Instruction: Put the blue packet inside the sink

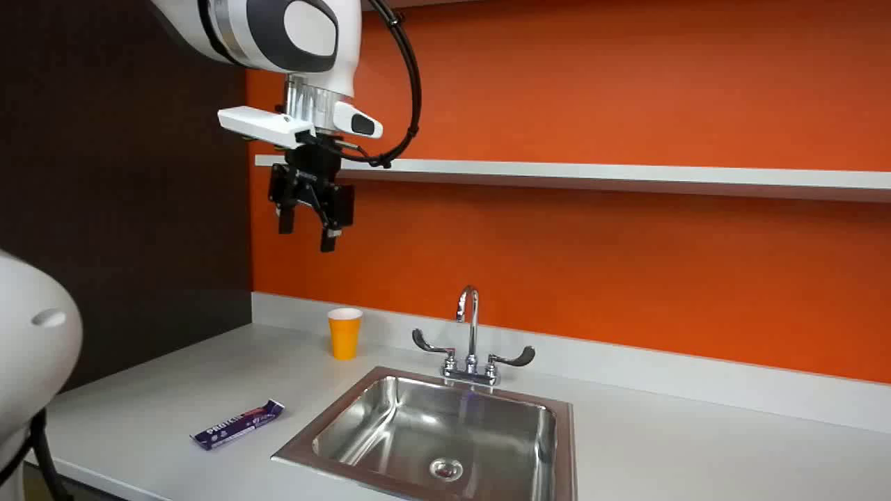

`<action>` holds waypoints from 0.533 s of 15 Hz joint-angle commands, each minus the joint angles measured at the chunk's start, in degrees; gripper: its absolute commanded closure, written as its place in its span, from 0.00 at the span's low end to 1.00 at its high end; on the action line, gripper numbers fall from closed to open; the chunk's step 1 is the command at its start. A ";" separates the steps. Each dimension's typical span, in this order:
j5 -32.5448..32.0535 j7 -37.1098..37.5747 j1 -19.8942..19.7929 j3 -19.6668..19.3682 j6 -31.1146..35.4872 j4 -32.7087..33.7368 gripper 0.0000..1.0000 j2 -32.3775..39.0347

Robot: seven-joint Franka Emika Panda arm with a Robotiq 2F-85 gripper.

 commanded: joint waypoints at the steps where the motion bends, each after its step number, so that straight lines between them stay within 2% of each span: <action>1: 0.46 -0.41 -0.86 0.71 -0.23 0.14 0.00 0.09; 5: 0.09 0.58 -0.46 2.18 0.80 -0.21 0.00 0.86; 8: -0.39 2.21 0.10 4.87 1.86 -1.06 0.00 1.71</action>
